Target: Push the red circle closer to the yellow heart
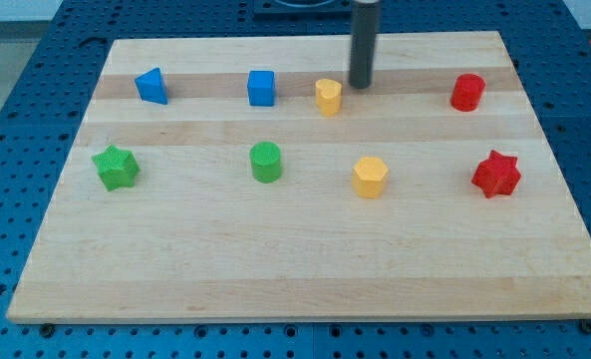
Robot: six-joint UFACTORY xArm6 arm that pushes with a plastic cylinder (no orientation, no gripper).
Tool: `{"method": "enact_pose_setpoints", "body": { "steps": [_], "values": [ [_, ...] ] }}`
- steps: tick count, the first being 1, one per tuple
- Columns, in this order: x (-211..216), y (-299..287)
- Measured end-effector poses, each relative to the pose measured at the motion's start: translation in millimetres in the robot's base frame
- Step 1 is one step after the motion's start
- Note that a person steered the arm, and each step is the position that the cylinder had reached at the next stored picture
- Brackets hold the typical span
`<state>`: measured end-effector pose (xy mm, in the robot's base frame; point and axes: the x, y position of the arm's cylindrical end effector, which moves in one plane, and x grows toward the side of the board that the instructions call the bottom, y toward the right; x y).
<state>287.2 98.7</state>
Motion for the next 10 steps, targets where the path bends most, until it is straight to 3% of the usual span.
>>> {"method": "enact_pose_setpoints", "body": {
  "steps": [1,2,3,4,6,10],
  "values": [
    [-22.3,88.4],
    [-15.9,182.9],
    [12.7,222.1],
    [20.2,202.4],
    [23.5,93.1],
    [46.2,98.8]
  ]
}}
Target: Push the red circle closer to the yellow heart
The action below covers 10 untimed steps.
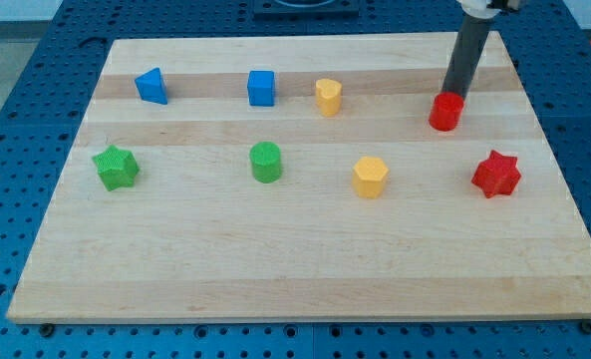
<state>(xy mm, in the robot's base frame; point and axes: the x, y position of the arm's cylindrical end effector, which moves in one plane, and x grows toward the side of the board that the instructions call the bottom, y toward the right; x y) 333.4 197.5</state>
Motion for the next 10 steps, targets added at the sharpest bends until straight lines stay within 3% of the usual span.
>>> {"method": "enact_pose_setpoints", "body": {
  "steps": [4,6,7,8,10],
  "values": [
    [-2.8,0.0],
    [19.9,74.3],
    [53.9,69.9],
    [58.5,26.3],
    [29.1,-24.3]
  ]
}}
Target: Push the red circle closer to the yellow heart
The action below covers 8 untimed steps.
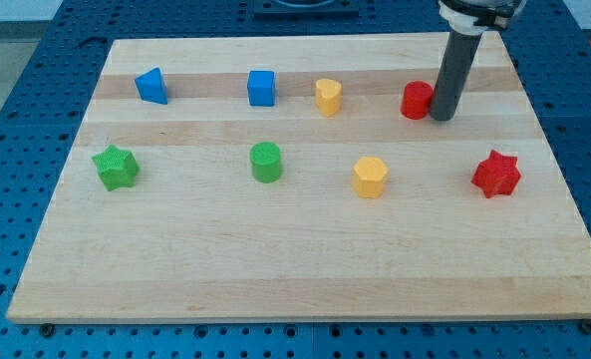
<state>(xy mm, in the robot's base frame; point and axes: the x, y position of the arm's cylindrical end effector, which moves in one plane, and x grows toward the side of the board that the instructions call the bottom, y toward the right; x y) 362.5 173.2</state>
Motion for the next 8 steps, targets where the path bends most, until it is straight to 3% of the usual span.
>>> {"method": "enact_pose_setpoints", "body": {
  "steps": [3,6,8],
  "values": [
    [-24.8,-19.5],
    [-37.5,10.2],
    [-37.0,-104.9]
  ]
}}
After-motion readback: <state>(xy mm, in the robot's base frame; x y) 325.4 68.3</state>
